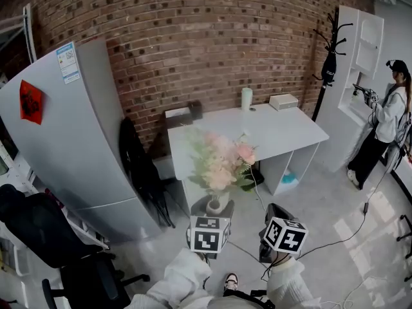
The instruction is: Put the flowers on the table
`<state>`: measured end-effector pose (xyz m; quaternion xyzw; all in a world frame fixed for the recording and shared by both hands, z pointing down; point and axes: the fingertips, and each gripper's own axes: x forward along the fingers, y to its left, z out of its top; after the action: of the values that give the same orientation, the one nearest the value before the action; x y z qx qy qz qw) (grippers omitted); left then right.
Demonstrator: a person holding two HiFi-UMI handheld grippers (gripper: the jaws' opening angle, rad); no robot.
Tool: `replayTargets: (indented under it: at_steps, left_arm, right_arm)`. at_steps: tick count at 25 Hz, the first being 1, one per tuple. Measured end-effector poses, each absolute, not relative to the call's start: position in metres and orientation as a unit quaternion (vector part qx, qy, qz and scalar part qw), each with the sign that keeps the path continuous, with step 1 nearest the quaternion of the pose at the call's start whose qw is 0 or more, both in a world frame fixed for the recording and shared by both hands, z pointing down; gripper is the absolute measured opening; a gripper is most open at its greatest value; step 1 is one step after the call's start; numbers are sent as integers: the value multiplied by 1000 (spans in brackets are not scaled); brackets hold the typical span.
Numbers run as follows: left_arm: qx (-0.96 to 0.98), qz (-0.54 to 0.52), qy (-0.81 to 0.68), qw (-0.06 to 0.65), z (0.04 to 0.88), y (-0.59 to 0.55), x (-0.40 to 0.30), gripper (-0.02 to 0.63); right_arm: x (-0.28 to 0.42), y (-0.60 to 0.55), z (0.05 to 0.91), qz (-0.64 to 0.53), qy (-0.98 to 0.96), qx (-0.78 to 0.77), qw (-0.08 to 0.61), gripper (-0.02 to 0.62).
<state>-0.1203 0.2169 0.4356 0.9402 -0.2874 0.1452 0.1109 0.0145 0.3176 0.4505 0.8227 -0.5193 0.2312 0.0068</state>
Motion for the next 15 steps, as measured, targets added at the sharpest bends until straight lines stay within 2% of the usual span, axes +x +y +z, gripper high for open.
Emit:
replayTargets:
  at_steps: [15]
  left_arm:
    - [936, 145, -300, 113, 432, 153, -22, 268]
  right_arm:
    - [118, 252, 451, 238, -528, 815, 12, 23]
